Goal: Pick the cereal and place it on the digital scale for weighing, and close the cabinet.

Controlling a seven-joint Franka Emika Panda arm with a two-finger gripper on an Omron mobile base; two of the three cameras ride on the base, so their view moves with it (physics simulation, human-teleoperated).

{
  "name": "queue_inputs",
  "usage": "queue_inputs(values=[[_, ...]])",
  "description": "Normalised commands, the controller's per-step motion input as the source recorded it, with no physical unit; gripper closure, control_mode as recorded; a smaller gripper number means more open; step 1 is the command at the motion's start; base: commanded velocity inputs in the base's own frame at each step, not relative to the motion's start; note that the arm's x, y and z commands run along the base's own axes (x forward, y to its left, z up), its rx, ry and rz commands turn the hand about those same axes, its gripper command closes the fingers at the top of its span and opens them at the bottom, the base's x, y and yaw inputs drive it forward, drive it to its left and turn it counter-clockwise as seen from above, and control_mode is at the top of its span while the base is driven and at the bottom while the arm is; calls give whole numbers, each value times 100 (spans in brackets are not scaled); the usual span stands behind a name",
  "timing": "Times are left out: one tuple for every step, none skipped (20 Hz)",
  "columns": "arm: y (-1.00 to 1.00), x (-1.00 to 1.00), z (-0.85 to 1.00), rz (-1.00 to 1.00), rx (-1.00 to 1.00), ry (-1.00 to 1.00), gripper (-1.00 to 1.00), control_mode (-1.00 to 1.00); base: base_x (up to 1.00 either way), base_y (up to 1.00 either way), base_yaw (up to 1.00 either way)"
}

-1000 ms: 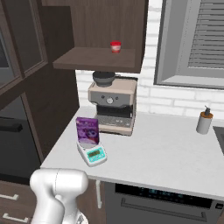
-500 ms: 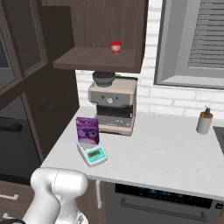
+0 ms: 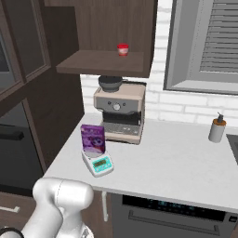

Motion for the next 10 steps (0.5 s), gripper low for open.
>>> queue_inputs(values=[[39,0,-9,0,-7,0,-100,-100,0,0,0],[24,11,-11,0,-3,17,-100,-100,0,0,0],[10,34,-8,0,-1,23,-100,-100,0,0,0],[0,47,-2,0,0,23,-100,-100,0,0,0],[0,68,0,0,0,25,-100,-100,0,0,0],[0,65,0,0,0,31,-100,-100,0,0,0],[0,43,0,0,0,25,-100,-100,0,0,0],[0,48,1,0,0,27,-100,-100,0,0,0],[-6,51,16,0,0,25,-100,-100,0,0,0],[-1,43,11,0,0,21,-100,-100,0,0,0]])
